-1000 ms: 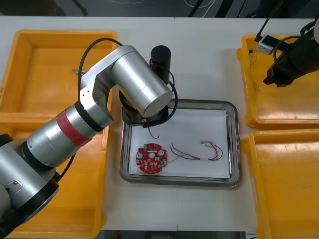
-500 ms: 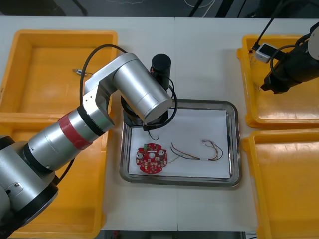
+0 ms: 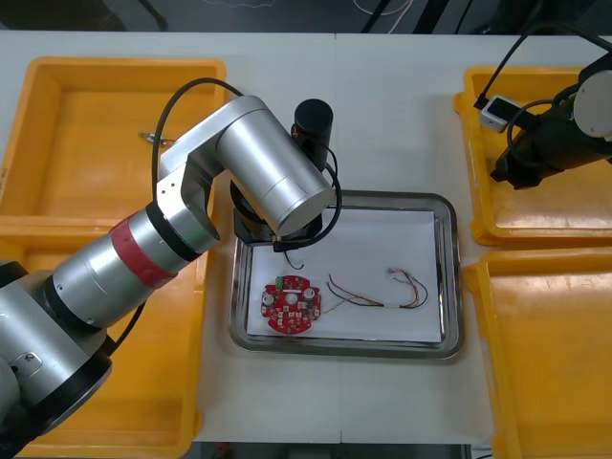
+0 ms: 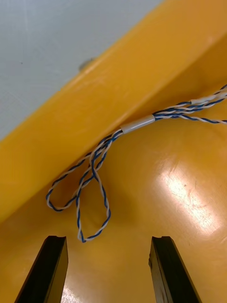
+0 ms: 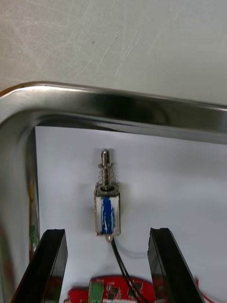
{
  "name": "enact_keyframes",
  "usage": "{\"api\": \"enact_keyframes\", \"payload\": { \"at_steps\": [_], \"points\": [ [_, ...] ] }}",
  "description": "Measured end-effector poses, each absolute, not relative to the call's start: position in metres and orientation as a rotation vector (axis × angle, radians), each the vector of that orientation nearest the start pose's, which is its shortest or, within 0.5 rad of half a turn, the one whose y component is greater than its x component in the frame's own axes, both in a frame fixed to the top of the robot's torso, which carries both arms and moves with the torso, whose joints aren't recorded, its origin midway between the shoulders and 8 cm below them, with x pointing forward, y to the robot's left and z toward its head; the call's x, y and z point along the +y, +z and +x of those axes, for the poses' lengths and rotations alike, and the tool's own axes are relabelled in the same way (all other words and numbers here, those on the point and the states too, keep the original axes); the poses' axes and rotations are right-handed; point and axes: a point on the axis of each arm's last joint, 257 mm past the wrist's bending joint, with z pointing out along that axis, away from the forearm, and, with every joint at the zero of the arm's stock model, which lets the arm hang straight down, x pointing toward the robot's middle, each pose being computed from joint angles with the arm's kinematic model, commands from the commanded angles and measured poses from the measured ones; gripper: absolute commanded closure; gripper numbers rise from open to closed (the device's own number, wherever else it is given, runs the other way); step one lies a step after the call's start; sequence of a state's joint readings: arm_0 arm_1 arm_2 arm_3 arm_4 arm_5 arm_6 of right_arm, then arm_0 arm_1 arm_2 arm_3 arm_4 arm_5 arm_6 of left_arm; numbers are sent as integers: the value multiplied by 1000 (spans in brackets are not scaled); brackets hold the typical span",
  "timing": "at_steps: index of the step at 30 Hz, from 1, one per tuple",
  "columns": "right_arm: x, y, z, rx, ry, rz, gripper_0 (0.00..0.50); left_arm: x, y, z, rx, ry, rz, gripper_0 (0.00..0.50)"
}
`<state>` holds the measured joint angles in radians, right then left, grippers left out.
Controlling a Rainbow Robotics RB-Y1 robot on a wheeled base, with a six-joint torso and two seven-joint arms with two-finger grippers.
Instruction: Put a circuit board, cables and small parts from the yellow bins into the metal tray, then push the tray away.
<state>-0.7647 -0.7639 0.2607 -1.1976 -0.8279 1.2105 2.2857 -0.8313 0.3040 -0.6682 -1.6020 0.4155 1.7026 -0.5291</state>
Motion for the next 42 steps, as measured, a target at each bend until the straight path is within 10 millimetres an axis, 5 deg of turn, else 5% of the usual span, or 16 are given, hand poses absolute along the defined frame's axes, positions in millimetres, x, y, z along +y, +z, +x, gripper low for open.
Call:
{"api": "enact_keyframes", "payload": {
  "at_steps": [9,22,42],
  "points": [
    [-340,-205,602,2300,-244,-1061,0,64,-182,465,2694,-128,-258,0],
    [-338,-204,606,2283,-231,-1042,0,111,-122,499,2616,-305,-483,0],
    [-341,-214,603,2287,-223,-1028,0,222,-133,564,2589,-260,-1055,0]
  ]
}}
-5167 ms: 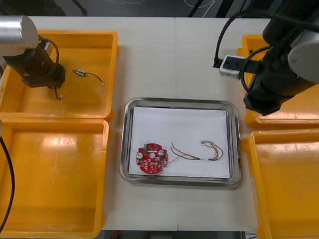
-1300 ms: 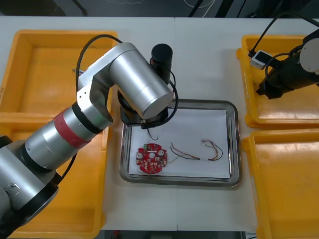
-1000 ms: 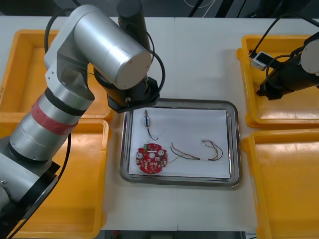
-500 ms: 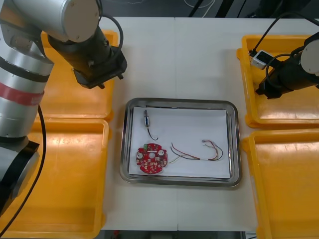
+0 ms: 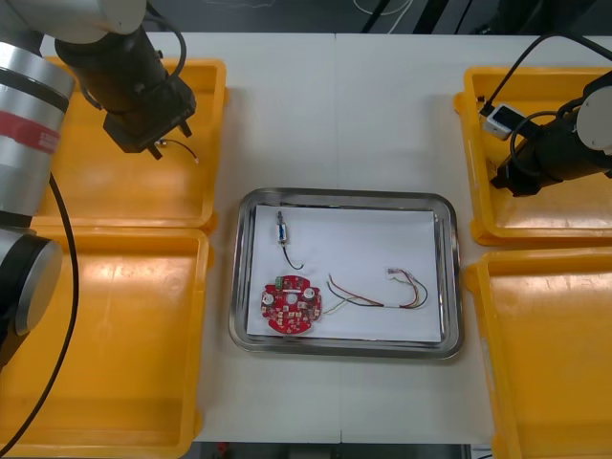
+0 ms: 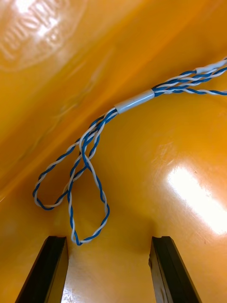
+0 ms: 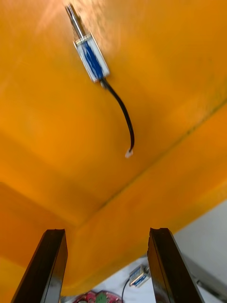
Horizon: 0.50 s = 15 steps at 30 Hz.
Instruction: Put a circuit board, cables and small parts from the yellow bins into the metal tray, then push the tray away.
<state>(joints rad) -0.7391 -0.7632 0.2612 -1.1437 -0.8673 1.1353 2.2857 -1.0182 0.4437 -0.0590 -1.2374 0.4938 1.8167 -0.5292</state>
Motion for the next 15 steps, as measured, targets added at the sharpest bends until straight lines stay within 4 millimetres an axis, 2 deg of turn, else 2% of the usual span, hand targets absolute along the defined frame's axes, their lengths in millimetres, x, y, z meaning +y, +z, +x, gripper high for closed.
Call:
{"api": "enact_keyframes", "payload": {
  "at_steps": [8,15],
  "points": [
    [-338,-214,604,2281,-220,-1028,0,261,-134,608,2453,-306,-1186,0],
    [-337,-215,605,2279,-217,-1028,0,279,-143,640,2344,-360,-1242,0]
  ]
}}
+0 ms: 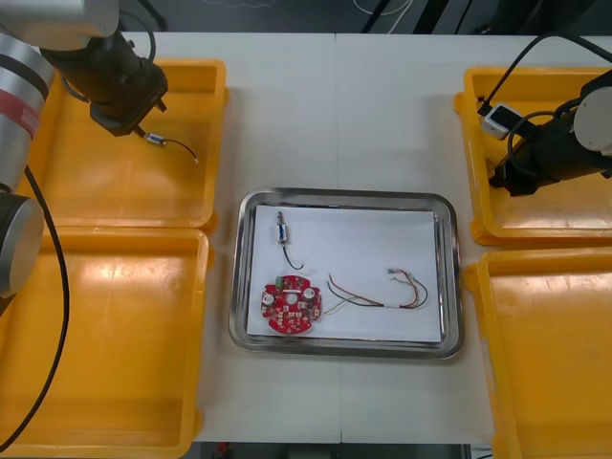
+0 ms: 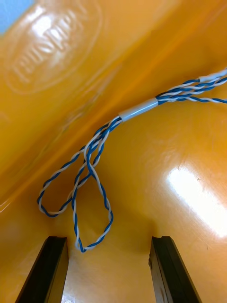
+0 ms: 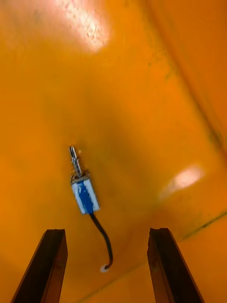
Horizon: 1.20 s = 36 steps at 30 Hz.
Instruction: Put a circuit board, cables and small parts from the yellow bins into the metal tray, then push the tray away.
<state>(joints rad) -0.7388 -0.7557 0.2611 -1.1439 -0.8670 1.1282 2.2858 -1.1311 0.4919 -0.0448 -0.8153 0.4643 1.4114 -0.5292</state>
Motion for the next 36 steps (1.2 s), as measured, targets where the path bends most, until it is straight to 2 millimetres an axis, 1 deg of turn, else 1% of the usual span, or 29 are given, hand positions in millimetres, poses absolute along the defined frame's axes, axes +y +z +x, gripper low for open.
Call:
{"api": "enact_keyframes", "payload": {
  "at_steps": [3,7,8,9,11,12,19,33,36],
  "points": [
    [-336,-215,605,2278,-215,-1029,0,285,-147,647,2320,-367,-1263,0],
    [-335,-215,605,2276,-214,-1029,0,293,-157,650,2305,-364,-1306,0],
    [-335,-215,605,2276,-214,-1029,137,295,-160,650,2304,-363,-1316,0],
    [-335,-215,605,2276,-214,-1029,293,296,-162,650,2303,-360,-1325,0],
    [-334,-215,605,2276,-212,-1030,451,298,-166,648,2306,-353,-1337,0],
    [-333,-216,605,2275,-211,-1030,500,299,-168,647,2309,-349,-1339,0],
    [-329,-217,605,2274,-203,-1032,500,299,-175,646,2320,-324,-1331,0],
    [-325,-214,605,2266,-181,-1030,500,299,-177,654,2304,-292,-1265,0],
    [-323,-215,600,2282,-166,-1043,500,299,-179,654,2307,-276,-1254,0]
  ]
}}
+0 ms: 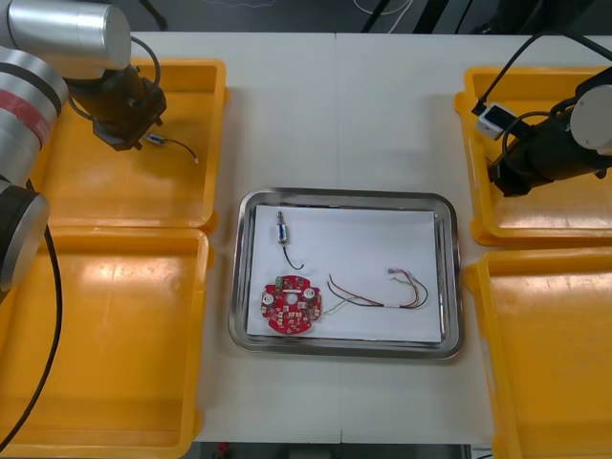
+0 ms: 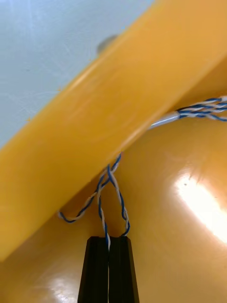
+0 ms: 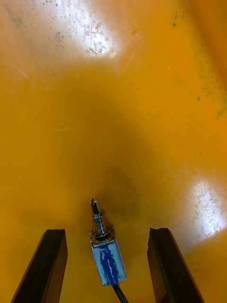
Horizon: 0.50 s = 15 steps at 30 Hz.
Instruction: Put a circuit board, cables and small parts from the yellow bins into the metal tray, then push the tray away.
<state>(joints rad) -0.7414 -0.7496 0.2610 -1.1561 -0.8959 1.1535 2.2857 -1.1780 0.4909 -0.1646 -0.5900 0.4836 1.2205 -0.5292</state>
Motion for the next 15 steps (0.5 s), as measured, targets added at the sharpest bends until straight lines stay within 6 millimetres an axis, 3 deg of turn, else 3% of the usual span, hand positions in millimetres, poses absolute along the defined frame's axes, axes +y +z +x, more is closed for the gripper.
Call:
{"api": "enact_keyframes", "payload": {
  "at_steps": [4,9,15],
  "points": [
    [-326,-217,584,2358,-141,-1087,500,300,-181,653,2311,-264,-1246,0],
    [-330,-201,575,2399,-105,-1081,500,298,-183,653,2313,-265,-1245,0],
    [-355,-184,574,2409,-130,-1043,500,300,-187,655,2302,-272,-1241,0]
  ]
}}
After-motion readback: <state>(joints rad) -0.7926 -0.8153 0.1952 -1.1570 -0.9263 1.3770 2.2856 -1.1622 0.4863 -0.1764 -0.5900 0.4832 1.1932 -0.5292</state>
